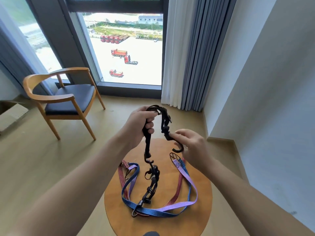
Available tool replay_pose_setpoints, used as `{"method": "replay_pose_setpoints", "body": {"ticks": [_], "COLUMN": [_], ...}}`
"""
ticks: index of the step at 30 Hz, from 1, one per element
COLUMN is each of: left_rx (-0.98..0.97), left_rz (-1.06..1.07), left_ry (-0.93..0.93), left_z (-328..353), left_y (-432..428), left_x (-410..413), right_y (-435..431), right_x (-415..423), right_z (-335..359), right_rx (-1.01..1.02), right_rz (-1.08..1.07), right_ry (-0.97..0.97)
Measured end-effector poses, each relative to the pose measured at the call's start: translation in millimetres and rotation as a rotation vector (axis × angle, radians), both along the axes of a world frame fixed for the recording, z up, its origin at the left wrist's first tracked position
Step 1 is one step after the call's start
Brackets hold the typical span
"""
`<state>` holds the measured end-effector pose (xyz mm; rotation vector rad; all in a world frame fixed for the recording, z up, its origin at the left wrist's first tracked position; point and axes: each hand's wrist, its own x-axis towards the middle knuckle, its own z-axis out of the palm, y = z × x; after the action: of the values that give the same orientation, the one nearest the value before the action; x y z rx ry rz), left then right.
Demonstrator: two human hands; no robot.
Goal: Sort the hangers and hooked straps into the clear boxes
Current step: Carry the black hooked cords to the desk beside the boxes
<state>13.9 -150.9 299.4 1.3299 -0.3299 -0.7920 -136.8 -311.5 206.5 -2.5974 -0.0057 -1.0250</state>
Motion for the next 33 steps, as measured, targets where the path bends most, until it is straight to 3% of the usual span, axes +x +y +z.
{"method": "replay_pose_setpoints", "body": {"ticks": [2,4,7,9,13,16,19,24,33], "left_rx": [0.025,0.094,0.204,0.229,0.225,0.24,0.232,0.141,0.294], "left_rz": [-0.024,-0.077,-0.134,-0.155,-0.149,-0.116,-0.091,-0.06,-0.078], "left_ry": [-0.107,-0.232,-0.38,-0.415,-0.465,-0.487,-0.466,-0.335,-0.204], "left_z": [4.3,8.7,12.5,14.0,18.9,19.2,14.7,-2.5,-42.0], "left_y": [-1.2,-1.2,-2.0,-4.8,-9.8,-9.3,-7.1,6.9,17.5], "left_x": [-1.1,-4.8,-10.3,-13.6,-18.2,-17.4,-14.6,-5.0,-13.0], "right_y": [-0.2,-1.3,0.2,4.7,27.8,48.3,60.0,55.7,47.7], "right_x": [2.3,6.4,16.8,28.8,45.2,48.3,47.4,42.5,34.5], "right_z": [-10.7,-16.1,-9.6,-4.0,-4.8,-12.6,-17.2,-2.1,10.2], "right_rx": [-0.014,0.138,0.754,0.993,0.881,0.918,0.836,0.879,0.922], "right_rz": [-0.024,-0.039,0.012,0.1,0.154,0.273,0.252,0.207,0.194], "right_ry": [0.147,0.273,0.476,0.608,0.714,0.688,0.633,0.654,0.728]}}
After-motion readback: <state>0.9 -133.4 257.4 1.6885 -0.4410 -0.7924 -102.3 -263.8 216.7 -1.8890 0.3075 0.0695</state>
